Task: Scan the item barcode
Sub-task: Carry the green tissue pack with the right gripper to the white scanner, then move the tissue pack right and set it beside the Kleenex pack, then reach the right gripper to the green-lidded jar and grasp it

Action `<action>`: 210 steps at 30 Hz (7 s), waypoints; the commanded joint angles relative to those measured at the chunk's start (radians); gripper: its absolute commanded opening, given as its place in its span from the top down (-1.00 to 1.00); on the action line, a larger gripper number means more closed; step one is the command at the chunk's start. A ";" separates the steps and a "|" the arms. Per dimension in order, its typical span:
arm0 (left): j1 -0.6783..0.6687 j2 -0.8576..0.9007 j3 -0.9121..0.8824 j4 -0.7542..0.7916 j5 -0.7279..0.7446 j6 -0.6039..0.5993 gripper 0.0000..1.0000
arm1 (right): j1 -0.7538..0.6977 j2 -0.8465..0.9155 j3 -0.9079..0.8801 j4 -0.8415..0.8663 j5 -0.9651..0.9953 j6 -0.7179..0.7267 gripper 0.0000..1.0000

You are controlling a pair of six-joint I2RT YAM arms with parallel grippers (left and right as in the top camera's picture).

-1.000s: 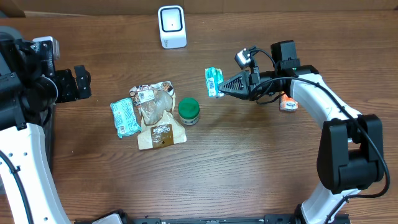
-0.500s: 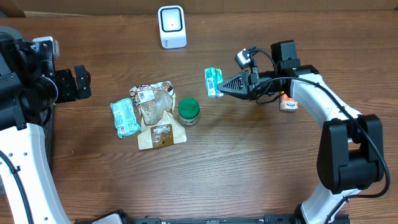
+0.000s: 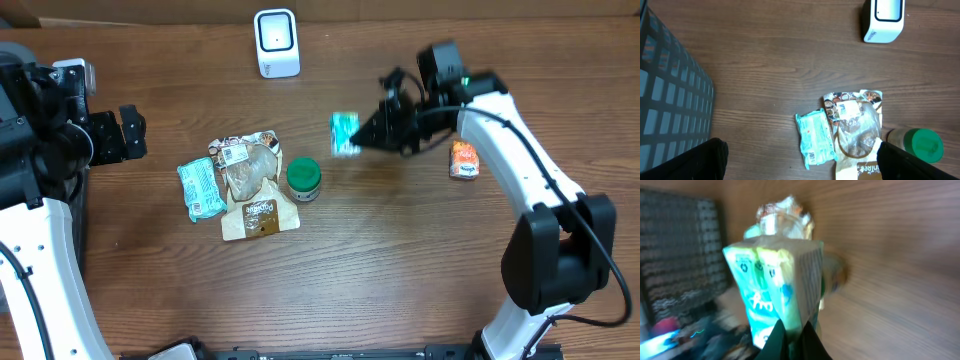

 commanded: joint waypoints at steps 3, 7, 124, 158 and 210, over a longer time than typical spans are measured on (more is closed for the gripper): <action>-0.001 -0.002 0.009 0.000 0.012 0.022 -0.99 | 0.092 -0.014 0.349 -0.045 0.526 0.024 0.93; -0.001 -0.002 0.009 0.000 0.012 0.022 -0.99 | 0.149 0.064 0.539 -0.023 0.745 -0.023 0.93; -0.001 -0.002 0.009 0.000 0.012 0.022 -0.99 | -0.335 0.076 -0.170 -0.058 0.673 0.131 0.30; -0.001 -0.002 0.009 0.000 0.012 0.022 -0.99 | 0.216 0.095 0.090 0.042 0.415 -0.208 -0.71; -0.001 -0.002 0.009 0.000 0.012 0.022 -0.99 | 0.419 0.209 0.055 0.088 0.597 -0.295 0.14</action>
